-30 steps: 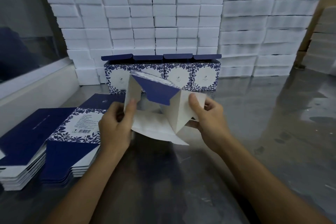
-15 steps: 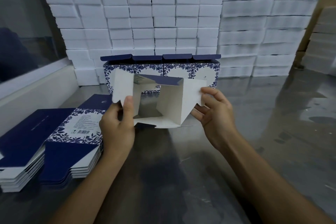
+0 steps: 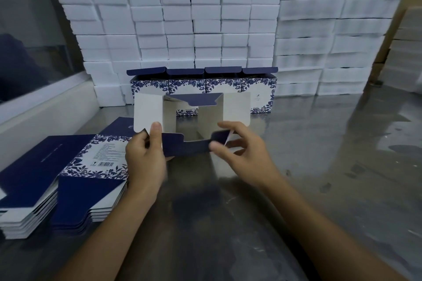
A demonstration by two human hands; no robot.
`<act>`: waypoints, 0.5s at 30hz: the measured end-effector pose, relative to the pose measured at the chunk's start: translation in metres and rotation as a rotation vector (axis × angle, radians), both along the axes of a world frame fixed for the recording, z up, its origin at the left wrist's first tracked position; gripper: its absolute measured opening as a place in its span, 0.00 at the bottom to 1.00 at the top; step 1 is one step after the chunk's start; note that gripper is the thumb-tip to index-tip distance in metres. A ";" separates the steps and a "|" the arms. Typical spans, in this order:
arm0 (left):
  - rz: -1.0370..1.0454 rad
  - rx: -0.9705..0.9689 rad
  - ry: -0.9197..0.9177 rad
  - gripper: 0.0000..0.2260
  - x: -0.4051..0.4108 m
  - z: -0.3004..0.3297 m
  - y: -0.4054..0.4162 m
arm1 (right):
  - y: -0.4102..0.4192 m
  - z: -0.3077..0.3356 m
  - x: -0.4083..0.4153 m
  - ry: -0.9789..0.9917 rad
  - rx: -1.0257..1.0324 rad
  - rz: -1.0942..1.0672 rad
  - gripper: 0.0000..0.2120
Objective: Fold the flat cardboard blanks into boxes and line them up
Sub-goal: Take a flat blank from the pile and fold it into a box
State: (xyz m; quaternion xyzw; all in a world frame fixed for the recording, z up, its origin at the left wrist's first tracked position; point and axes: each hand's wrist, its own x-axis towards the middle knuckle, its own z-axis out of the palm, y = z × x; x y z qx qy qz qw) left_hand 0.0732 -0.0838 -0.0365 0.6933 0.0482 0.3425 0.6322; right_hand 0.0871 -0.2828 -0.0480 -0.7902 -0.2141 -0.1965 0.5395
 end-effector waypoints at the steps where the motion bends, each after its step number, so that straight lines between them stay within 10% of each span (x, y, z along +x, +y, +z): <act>1: 0.014 0.025 0.005 0.17 0.000 -0.001 -0.002 | 0.001 0.000 0.001 -0.043 0.046 -0.047 0.12; 15: 0.052 0.450 -0.090 0.17 -0.003 -0.009 -0.012 | 0.002 0.002 -0.001 -0.206 0.112 -0.392 0.04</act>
